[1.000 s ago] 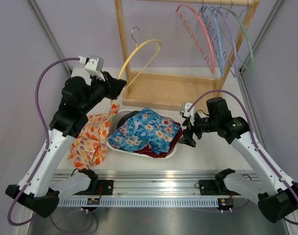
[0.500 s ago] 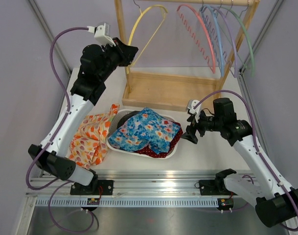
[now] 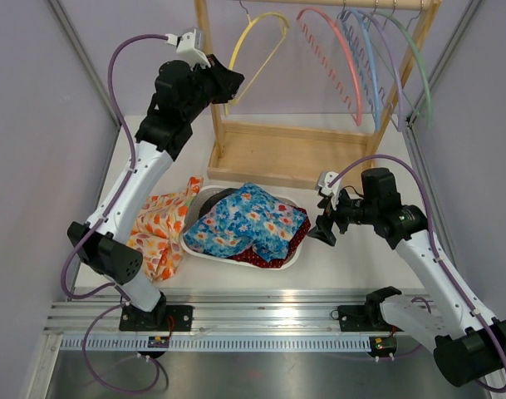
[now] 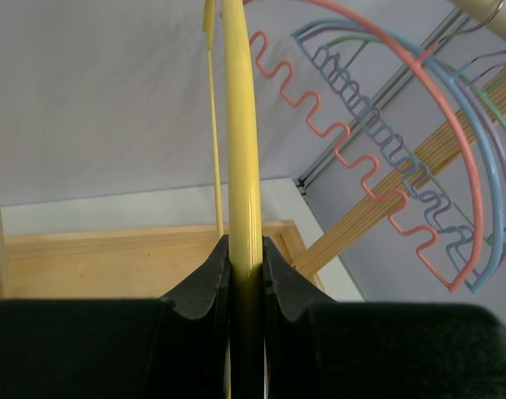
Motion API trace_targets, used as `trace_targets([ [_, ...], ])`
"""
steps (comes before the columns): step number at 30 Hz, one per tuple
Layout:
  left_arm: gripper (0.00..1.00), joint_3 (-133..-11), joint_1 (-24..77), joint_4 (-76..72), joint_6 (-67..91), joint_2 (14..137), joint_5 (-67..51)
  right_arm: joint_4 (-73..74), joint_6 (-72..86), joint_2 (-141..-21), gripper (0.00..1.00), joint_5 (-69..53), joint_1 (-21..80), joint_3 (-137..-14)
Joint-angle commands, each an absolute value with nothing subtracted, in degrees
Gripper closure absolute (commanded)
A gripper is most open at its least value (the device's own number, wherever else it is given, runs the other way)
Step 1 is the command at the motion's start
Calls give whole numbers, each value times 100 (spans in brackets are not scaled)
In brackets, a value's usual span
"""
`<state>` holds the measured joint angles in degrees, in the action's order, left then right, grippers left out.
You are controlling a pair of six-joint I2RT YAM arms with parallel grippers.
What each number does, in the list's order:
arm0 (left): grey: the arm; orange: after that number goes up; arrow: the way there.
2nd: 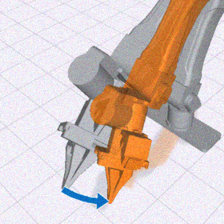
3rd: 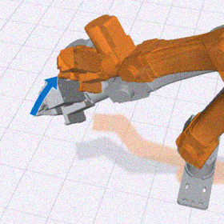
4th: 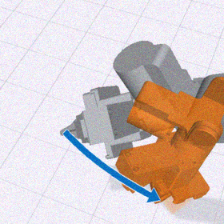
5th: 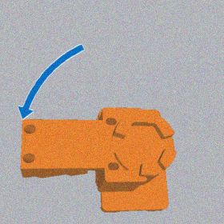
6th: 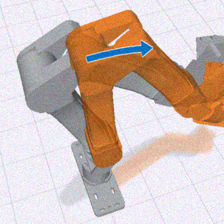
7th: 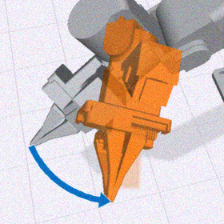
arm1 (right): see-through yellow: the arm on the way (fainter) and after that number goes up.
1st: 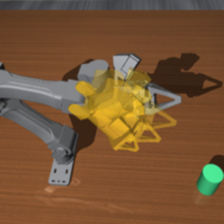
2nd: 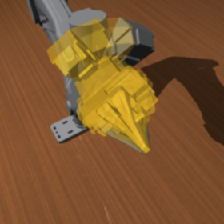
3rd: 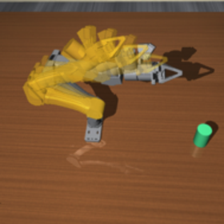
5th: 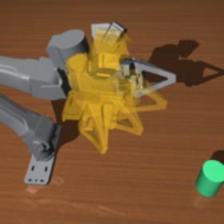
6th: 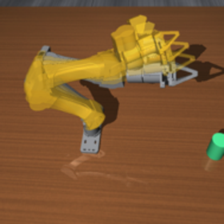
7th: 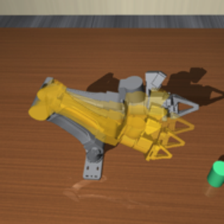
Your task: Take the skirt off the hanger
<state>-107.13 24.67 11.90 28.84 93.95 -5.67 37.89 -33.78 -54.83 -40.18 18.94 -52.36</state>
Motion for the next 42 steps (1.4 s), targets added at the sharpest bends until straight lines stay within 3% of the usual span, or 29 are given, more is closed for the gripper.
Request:
trace_targets([
  [1, 100, -10689, 2461, 915, 2778, 9282, -580, 3647, -3524, -5414, 3, -4157, 1854, -5229],
  [2, 100, -10557, 2461, 836, 2769, 9194, -624, 3656, -3542, -5405, 3, -4166, 1854, -5229],
  [4, 87, -10231, 2461, 651, 2751, 8957, -676, 3683, -3559, -5397, 3, -4175, 1854, -5238],
  [5, 61, -10187, 2461, 650, 2716, 8886, -781, 3700, -3594, -5396, 2, -4175, 1846, -5238],
  [8, 31, -10169, 2470, 799, 2619, 8570, -1054, 3788, -3700, -5396, 2, -4184, 1828, -5256],
  [15, 8, -9011, 2461, 1081, 2391, 6928, -599, 3841, -3771, -5388, 2, -4166, 1714, -5273],
  [19, 2, -7824, 2461, 1291, 2548, 5768, 322, 3823, -3744, -5405, 2, -4140, 1661, -5282],
  [23, 1, -6814, 2452, 2134, 3373, 4976, 2173, 3788, -3700, -5414, 1, -4122, 1574, -5273],
  [26, 1, -6610, 2417, 3520, 4760, 4825, 3624, 3744, -3648, -5423, 2, -4096, 1512, -5273],
  [29, 1, -6530, 2216, 5199, 6219, 5158, 4051, 3727, -3630, -5432, 1, -4087, 1442, -5256],
  [32, 1, -6303, 1856, 5967, 6943, 5589, 3537, 3718, -3612, -5449, 1, -4096, 1389, -5247],
  [37, 1, -5206, 725, 4924, 6882, 5897, 1963, 3718, -3612, -5484, 1, -4113, 1319, -5238],
  [42, 2, -4790, -183, 4228, 6795, 6994, 555, 3709, -3612, -5493, 1, -4148, 1266, -5221],
])
